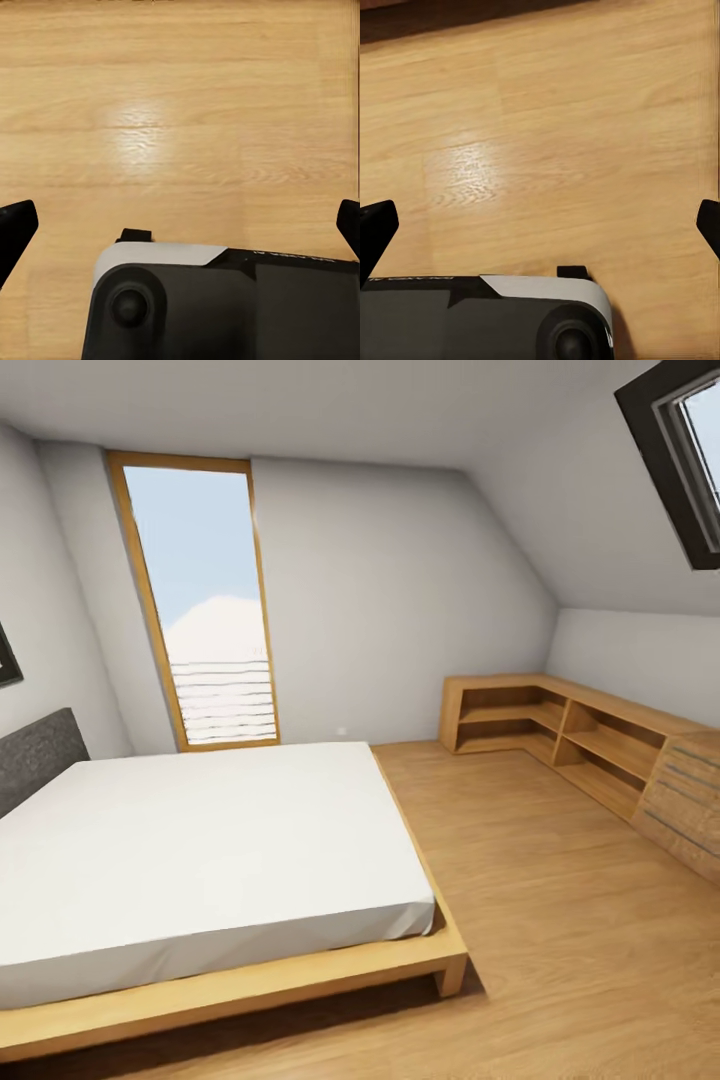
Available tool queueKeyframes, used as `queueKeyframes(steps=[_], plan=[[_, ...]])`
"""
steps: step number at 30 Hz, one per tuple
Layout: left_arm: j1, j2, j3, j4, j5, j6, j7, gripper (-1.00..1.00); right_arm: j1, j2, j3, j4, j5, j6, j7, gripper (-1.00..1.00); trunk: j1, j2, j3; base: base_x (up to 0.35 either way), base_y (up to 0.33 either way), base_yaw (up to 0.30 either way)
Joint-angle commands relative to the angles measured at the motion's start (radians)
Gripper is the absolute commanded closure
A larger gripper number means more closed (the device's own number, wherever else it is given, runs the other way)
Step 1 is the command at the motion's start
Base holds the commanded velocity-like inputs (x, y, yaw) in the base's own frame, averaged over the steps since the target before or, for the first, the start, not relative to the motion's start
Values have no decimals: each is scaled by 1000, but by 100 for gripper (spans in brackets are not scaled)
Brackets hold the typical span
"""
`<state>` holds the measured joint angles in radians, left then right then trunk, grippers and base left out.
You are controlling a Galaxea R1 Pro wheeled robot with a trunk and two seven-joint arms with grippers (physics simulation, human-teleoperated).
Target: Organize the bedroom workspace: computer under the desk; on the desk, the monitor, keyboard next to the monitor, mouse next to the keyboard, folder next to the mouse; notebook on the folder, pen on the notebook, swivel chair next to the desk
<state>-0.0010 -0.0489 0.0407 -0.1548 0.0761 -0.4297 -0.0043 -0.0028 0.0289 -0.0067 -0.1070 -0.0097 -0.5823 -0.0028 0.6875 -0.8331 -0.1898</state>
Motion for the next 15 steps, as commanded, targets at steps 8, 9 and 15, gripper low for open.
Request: queueKeyframes(steps=[8, 9, 15], plan=[[0, -1, 3, 0, 4, -2, -1, -100, 0, 0, -1, 0, -2, -1, 0, -100, 0, -1, -6, 0, 0, -256], [0, -1, 3, 0, 4, -2, -1, -100, 0, 0, -1, 0, -2, -1, 0, -100, 0, -1, -6, 0, 0, -256], [0, -1, 4, 0, 4, -2, -1, -100, 0, 1, -1, 0, -2, -1, 0, -100, 0, -1, -11, 0, 0, -257]])
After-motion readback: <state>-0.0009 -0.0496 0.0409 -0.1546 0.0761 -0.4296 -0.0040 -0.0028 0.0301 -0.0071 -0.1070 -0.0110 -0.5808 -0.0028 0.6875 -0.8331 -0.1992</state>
